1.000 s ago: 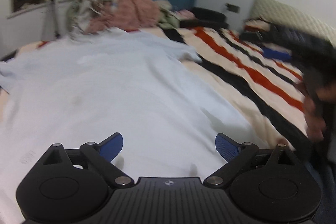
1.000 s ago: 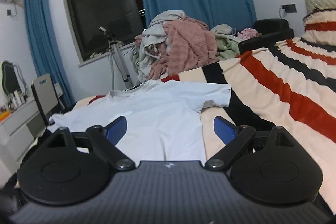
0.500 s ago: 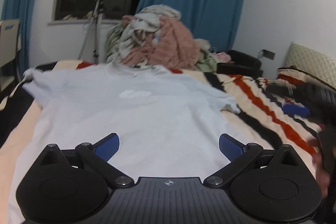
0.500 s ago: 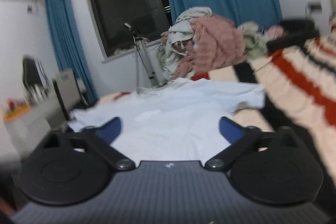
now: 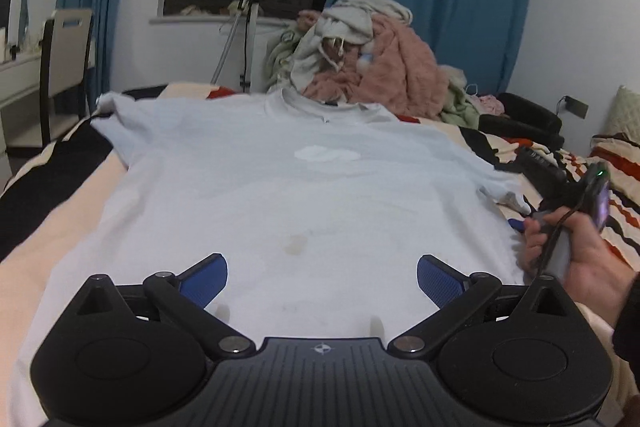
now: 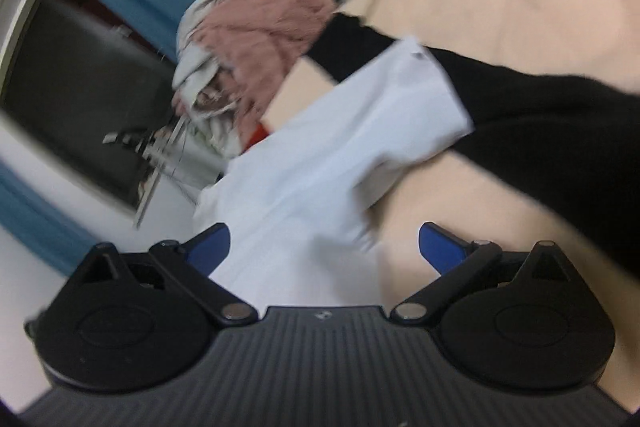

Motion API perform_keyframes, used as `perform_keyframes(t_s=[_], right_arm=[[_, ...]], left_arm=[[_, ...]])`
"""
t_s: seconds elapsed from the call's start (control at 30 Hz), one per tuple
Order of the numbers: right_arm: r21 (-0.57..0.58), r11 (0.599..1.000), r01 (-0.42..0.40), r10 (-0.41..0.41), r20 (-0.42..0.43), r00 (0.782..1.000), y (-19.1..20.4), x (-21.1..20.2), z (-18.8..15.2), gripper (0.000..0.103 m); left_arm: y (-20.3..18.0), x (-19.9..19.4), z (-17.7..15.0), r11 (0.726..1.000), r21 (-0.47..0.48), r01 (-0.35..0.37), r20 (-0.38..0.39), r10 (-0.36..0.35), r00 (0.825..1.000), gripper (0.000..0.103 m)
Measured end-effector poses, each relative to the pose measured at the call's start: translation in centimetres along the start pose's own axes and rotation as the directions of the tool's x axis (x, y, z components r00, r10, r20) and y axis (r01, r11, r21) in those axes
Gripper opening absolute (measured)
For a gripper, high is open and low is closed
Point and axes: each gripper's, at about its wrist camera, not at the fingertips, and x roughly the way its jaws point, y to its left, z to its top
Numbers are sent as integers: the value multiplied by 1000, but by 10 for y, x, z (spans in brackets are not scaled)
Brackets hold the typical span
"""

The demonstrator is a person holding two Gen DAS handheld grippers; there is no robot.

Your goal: Fold clothes

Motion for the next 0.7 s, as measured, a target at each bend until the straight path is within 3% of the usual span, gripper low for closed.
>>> perform_keyframes(t_s=[0.17,0.3,0.4,0.47,0.57,0.63,0.7], right_arm=[[-63,996,-57,59,39,997,2,48,14,101],[-27,995,-100,102,90,991,-7,75,28,79],[1,991,-132,131,116,984,-11,92,44,79],[-39,994,-105,108,98,989,-5,107,56,79],[-162,986,48,-38,67,997,14,130,71,50],[-225,966,129,-120,52,991,27,135,78,8],[-299,939,170,-148,95,984,43,125,84,8]], left_arm=[[-10,12,1,999,43,-4,28,3,1000,102],[-10,25,0,1000,19,12,18,-12,1000,102],[-6,45,2,1000,-27,11,-14,-12,1000,102],[-5,62,0,1000,-17,15,-69,-17,997,102],[0,76,0,1000,-10,12,-119,-13,993,100],[8,68,7,1000,-20,-6,-102,4,995,100],[16,59,14,999,-31,-25,-85,22,996,100]])
